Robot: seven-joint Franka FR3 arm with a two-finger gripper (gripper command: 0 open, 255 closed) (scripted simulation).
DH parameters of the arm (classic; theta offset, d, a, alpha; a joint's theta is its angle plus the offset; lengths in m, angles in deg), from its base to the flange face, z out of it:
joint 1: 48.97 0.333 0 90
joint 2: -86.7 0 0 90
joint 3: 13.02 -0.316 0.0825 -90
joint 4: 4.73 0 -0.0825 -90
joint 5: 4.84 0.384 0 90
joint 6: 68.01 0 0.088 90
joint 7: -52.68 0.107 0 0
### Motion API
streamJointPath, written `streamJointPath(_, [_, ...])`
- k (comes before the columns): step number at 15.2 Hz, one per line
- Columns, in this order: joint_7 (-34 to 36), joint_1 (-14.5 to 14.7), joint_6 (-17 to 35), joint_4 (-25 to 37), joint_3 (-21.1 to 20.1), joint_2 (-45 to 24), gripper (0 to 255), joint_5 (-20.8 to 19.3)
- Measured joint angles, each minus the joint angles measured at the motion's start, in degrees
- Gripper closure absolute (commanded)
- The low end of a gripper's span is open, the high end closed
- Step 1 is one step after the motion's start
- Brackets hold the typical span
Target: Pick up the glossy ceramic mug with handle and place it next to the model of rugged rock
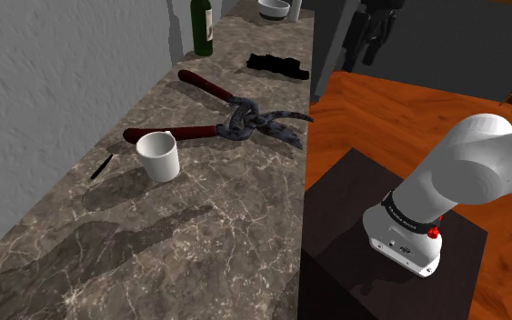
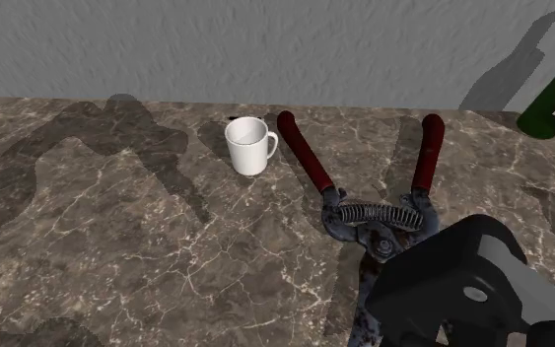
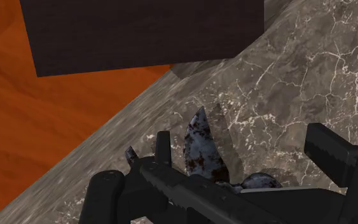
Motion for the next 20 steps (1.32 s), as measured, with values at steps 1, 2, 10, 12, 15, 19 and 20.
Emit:
streamJointPath(1, [0.00,0.00,0.00,0.00,0.00,0.00,0,0.00])
streamJointPath(2, [0.54,0.19,0.75,-0.11,-0.61,-0.50,0,0.36])
streamJointPath(10, [8.96,2.63,10.12,1.17,-9.65,-8.60,0,4.53])
streamJointPath(12, [10.95,2.92,12.80,2.08,-11.81,-11.59,0,4.92])
streamJointPath(15, [14.81,3.53,16.86,3.65,-15.66,-16.23,0,5.37])
streamJointPath(19, [19.84,3.52,21.54,7.94,-20.19,-24.16,0,4.01])
streamJointPath(20, [21.46,3.65,22.31,9.27,-21.43,-26.01,0,3.51])
